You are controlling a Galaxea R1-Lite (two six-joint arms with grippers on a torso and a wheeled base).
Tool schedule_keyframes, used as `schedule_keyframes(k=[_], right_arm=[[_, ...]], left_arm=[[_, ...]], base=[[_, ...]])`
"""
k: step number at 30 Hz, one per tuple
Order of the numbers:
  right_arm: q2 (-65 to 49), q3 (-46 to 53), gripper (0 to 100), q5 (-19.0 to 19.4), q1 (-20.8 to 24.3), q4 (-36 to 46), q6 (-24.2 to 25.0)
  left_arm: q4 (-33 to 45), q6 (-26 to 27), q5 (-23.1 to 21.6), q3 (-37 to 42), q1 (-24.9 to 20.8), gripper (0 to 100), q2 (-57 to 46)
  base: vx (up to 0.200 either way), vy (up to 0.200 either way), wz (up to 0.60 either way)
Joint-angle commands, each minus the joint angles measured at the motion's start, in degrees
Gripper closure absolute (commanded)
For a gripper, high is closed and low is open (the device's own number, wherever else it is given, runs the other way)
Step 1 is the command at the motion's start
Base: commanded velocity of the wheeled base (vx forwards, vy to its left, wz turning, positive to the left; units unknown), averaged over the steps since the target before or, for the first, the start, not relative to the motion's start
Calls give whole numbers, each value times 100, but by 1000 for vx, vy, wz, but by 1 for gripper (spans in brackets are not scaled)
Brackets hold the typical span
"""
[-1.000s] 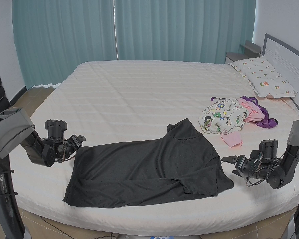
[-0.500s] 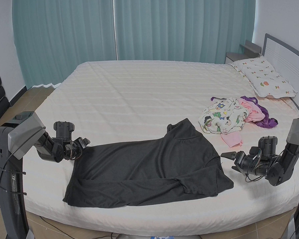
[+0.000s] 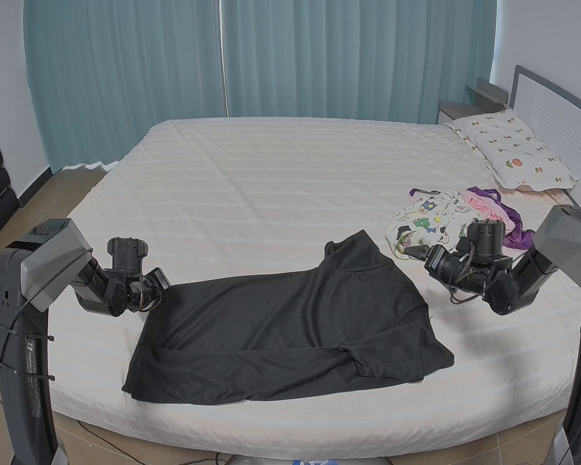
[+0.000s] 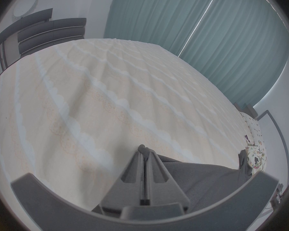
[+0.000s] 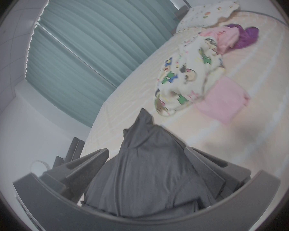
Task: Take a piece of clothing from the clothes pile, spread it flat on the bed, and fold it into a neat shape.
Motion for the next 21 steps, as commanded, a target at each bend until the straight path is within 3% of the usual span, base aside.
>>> schedule_keyframes(k=[1, 7, 12, 21], right_arm=[[1264, -1879, 0, -673, 443, 1130, -654], [1738, -3109, 0, -743, 558, 1929, -883], [2019, -3681, 0, -980, 540, 2140, -988], [2450, -4595, 0, -1007, 496, 2685, -988]], left_arm=[[3, -52, 59, 153, -79, 100, -398], [3, -87, 86, 267, -202, 100, -547], [3, -96, 340, 276, -255, 100, -600], [3, -96, 349, 347, -255, 100, -627]], base=[[0, 0, 0], [0, 0, 0], [0, 0, 0], [0, 0, 0]])
